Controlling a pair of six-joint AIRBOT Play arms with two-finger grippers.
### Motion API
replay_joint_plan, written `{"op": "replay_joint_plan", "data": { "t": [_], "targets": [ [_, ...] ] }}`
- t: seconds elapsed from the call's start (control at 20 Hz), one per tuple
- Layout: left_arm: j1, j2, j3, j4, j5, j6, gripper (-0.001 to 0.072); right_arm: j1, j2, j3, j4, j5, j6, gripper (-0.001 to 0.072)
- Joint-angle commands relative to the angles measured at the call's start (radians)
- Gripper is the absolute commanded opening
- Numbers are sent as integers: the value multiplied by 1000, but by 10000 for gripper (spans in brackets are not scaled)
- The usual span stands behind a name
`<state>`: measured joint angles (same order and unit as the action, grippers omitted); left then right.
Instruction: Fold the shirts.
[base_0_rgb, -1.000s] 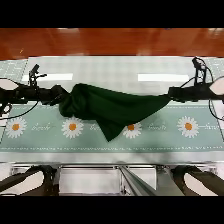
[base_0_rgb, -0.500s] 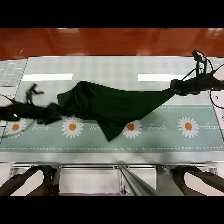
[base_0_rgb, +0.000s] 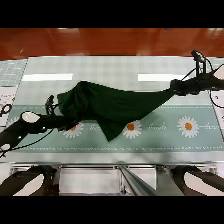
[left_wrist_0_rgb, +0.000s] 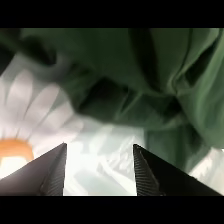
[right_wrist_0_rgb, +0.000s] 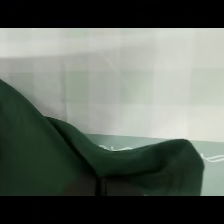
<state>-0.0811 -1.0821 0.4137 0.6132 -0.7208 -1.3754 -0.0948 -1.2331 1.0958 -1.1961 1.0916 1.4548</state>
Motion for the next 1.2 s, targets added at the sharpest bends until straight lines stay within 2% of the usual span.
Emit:
{"op": "replay_joint_plan", "data": {
  "t": [0.0, 0.25, 0.3, 0.35, 0.4, 0.55, 0.7, 0.85, 1.05, 1.15],
  "targets": [
    [-50, -63, 23, -36, 108, 2, 504, -1, 0, 1, 2, 1, -1, 25],
    [-93, -171, 122, -38, 99, 2, 501, -1, 0, 1, 20, -3, 0, 25],
    [-111, -190, 143, -38, 82, 3, 432, -1, 0, 1, 19, -3, 0, 25],
    [-123, -209, 168, -38, 52, 27, 130, -1, 0, 1, 20, -2, 0, 25],
    [-127, -219, 195, -38, 19, 66, 24, -1, 0, 1, 20, -2, 0, 25],
    [-95, -196, 288, -37, -82, 86, 24, -2, 4, 4, 19, 5, 0, 25],
    [1, -107, 452, -37, -179, 85, 24, -16, 29, 96, 16, 52, -1, 25],
    [110, -9, 703, -37, -230, 67, 24, -15, 53, 330, 12, 106, -1, 24],
    [227, 62, 1127, -37, -306, 36, 24, -15, 55, 752, 12, 256, 0, 25],
    [264, 79, 1297, -37, -348, 27, 24, -15, 82, 910, 16, 270, 20, 25]
  ]
}}
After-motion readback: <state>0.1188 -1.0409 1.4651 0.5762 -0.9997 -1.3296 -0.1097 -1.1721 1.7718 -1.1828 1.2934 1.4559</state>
